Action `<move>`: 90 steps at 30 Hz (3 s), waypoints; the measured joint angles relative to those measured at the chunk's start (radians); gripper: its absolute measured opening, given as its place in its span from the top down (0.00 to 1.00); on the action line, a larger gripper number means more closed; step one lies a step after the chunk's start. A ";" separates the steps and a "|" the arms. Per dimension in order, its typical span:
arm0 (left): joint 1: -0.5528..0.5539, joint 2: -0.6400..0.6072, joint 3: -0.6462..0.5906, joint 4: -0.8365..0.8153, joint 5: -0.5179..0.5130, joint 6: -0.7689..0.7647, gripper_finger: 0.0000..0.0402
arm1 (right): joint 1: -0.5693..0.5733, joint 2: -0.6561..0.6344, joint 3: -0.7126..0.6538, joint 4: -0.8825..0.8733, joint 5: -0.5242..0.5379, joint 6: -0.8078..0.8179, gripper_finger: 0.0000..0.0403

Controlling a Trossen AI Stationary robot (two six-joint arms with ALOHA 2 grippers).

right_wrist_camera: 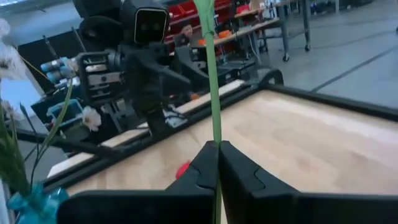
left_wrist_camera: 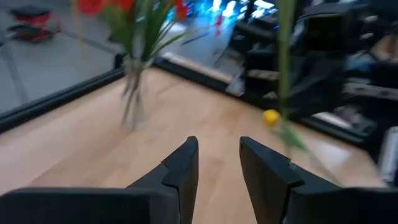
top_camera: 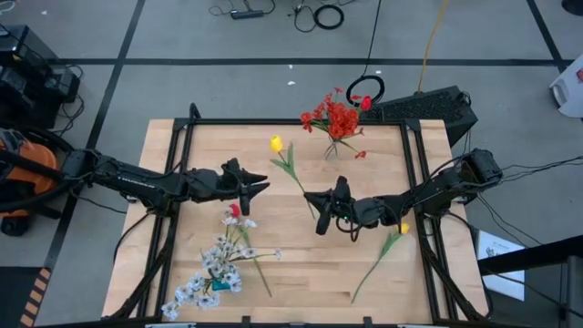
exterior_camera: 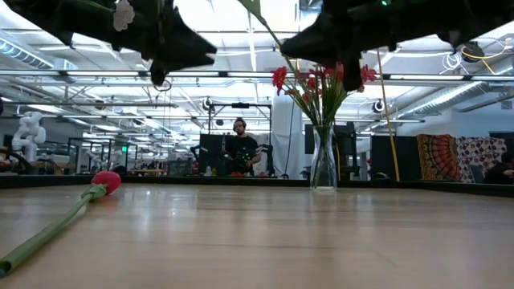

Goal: Sort flowers into vase by color
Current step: Put the top yellow flower into the blue flower vase

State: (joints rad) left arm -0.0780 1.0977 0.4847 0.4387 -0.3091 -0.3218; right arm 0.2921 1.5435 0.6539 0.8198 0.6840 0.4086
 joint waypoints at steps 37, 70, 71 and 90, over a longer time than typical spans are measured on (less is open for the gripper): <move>-0.004 0.000 0.000 0.108 0.123 -0.012 0.69 | -0.068 0.285 0.369 -0.020 0.008 -0.242 1.00; -0.008 0.000 0.000 0.234 0.159 -0.012 0.90 | -0.072 0.285 0.368 -0.083 -0.039 -0.208 1.00; -0.008 0.000 0.000 0.232 0.155 -0.011 0.94 | -0.072 0.285 0.368 -0.086 -0.047 -0.202 1.00; -0.008 0.000 0.000 0.222 0.136 -0.013 0.99 | -0.070 0.285 0.368 -0.099 -0.109 -0.190 0.96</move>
State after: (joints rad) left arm -0.0864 1.0977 0.4847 0.6611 -0.1726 -0.3351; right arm 0.2222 1.8286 1.0222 0.7204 0.5748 0.2184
